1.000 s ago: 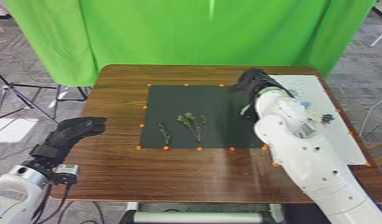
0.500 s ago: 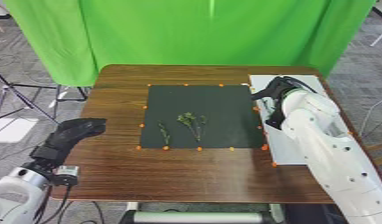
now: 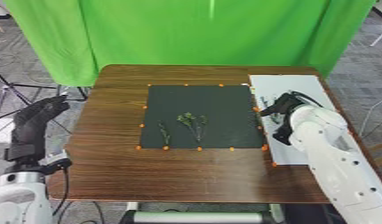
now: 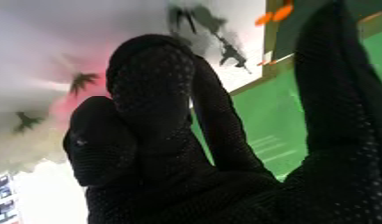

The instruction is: Arrange flowers

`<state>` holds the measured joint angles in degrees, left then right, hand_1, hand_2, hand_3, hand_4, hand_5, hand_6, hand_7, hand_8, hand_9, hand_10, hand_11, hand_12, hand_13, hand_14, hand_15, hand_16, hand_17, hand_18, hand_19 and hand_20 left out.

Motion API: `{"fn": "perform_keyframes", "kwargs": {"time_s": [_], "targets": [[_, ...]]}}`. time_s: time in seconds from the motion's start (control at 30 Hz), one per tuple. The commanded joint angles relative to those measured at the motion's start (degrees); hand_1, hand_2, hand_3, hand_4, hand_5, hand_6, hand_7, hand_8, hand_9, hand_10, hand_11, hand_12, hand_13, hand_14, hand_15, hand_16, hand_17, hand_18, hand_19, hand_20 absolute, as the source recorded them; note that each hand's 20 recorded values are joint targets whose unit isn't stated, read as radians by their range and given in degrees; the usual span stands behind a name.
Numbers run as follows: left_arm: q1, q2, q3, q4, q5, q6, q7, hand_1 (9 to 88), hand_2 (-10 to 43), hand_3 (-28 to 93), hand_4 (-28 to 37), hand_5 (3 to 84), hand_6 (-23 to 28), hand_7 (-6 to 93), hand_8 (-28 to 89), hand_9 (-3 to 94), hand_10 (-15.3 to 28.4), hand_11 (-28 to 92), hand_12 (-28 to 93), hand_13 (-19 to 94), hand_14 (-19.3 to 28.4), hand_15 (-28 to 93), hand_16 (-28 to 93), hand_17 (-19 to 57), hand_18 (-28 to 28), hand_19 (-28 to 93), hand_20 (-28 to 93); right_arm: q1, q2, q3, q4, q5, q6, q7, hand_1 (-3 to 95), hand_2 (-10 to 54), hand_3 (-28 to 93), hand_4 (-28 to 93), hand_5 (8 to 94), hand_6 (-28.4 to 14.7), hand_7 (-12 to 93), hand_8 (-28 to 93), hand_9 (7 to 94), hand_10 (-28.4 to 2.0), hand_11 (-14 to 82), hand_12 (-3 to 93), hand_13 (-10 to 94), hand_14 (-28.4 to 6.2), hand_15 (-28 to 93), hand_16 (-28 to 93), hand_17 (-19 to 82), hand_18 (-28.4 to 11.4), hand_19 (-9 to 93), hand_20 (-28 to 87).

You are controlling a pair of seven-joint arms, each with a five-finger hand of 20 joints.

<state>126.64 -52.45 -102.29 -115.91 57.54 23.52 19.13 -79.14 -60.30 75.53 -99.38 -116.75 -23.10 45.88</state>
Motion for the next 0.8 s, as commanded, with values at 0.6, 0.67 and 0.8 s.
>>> {"fn": "perform_keyframes", "kwargs": {"time_s": [0.6,0.67,0.8], "targets": [[-0.71,-1.46,0.17,0.15,2.15,-5.59,-3.45,32.0,4.8,64,-20.3,48.1,3.2,22.2,-9,48.7,13.7,26,15,38,16.0,15,2,6.3,9.1,6,14,-8.06,-1.82,-3.94,-0.83,-0.70,-1.96,-2.03,60.4,-9.5,53,-18,49.0,-0.9,23,-4,69.1,-16.3,22.5,38.6,92,-1.5,58,29,68,-9.3,93,45],[-0.70,-1.52,0.13,0.18,2.34,-5.79,-3.68,32.1,4.5,64,-20.1,48.1,3.2,22.1,-9,48.7,13.7,26,15,38,16.0,15,2,6.2,9.1,6,14,-8.54,-1.82,-4.45,-0.79,-1.26,-0.79,-2.52,65.7,-9.5,45,-15,44.9,-1.5,32,-5,65.6,-16.1,29.1,51.5,91,-1.5,60,29,68,-9.8,93,48],[-0.57,-1.59,0.02,0.04,2.23,-5.60,-3.88,32.5,3.6,64,-19.5,48.1,3.2,22.1,-9,48.4,13.6,26,15,38,16.0,15,2,6.2,9.1,6,14,-8.66,-1.60,-5.53,-0.41,-1.92,2.14,-3.23,71.5,-9.5,42,-11,40.8,-2.8,53,-3,61.3,-15.1,46.0,68.3,89,-0.9,68,30,67,-10.4,93,56]]}}
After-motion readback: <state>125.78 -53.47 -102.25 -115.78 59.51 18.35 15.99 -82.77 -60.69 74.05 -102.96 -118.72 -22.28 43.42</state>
